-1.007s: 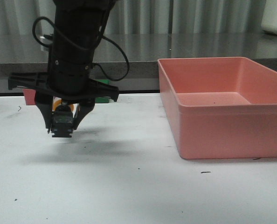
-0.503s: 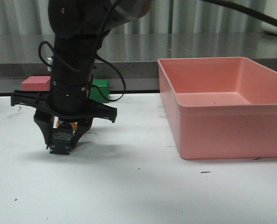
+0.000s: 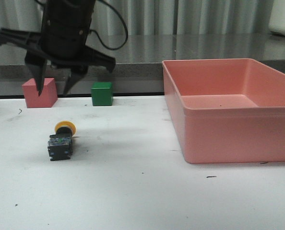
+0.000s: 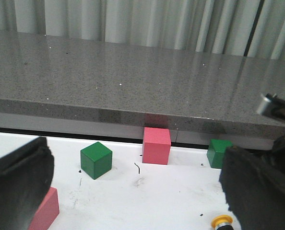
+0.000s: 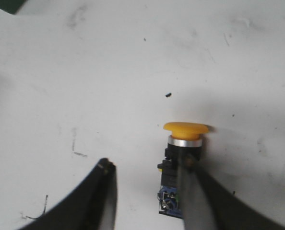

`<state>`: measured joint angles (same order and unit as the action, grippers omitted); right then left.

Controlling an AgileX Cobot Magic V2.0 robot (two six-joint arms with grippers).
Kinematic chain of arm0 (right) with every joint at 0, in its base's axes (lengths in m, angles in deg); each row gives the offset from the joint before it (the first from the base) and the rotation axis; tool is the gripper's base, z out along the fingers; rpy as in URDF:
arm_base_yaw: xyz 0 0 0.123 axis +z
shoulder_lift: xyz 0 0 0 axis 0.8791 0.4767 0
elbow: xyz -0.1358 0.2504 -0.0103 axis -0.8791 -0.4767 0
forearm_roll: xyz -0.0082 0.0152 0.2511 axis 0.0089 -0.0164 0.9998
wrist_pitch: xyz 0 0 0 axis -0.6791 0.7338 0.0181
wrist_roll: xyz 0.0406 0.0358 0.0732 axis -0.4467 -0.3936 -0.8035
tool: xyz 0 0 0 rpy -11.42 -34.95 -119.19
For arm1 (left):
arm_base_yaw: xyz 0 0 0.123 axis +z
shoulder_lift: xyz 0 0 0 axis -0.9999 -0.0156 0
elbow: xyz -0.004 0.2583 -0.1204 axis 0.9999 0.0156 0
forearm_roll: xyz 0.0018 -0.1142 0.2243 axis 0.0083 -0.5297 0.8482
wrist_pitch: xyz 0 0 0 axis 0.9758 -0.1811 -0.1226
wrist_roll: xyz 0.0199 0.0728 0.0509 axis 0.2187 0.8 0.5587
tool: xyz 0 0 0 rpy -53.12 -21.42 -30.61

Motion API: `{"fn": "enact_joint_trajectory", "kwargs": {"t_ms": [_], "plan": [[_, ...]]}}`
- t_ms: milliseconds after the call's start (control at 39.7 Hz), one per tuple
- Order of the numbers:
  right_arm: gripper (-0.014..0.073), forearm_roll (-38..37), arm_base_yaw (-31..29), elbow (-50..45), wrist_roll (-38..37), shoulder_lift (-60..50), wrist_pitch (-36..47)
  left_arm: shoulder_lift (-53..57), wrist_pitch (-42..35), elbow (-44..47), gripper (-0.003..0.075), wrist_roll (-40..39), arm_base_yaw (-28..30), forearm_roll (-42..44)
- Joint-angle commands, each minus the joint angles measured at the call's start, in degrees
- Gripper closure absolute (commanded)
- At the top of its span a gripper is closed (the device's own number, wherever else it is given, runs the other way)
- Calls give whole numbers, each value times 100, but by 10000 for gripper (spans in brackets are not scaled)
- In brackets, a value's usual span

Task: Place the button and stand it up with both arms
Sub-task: 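Lower the button onto the table, open the right gripper, withdraw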

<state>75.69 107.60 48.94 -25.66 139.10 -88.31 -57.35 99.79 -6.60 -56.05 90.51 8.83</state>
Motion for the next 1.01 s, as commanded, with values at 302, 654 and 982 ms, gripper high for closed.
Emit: {"fn": "enact_joint_trajectory", "kwargs": {"t_ms": [302,654,982], "plan": [[657,-108,-133,194,2361,-1387,-1056,-69,-406,-191,47,-47,4,-36],[657,-86,-1265,-89,3421,-2458,-2530,-69,-406,-191,47,-47,4,-36],[657,-92,-2623,-2394,3471,-4367,-2505,-69,-406,-191,47,-47,4,-36]]}}
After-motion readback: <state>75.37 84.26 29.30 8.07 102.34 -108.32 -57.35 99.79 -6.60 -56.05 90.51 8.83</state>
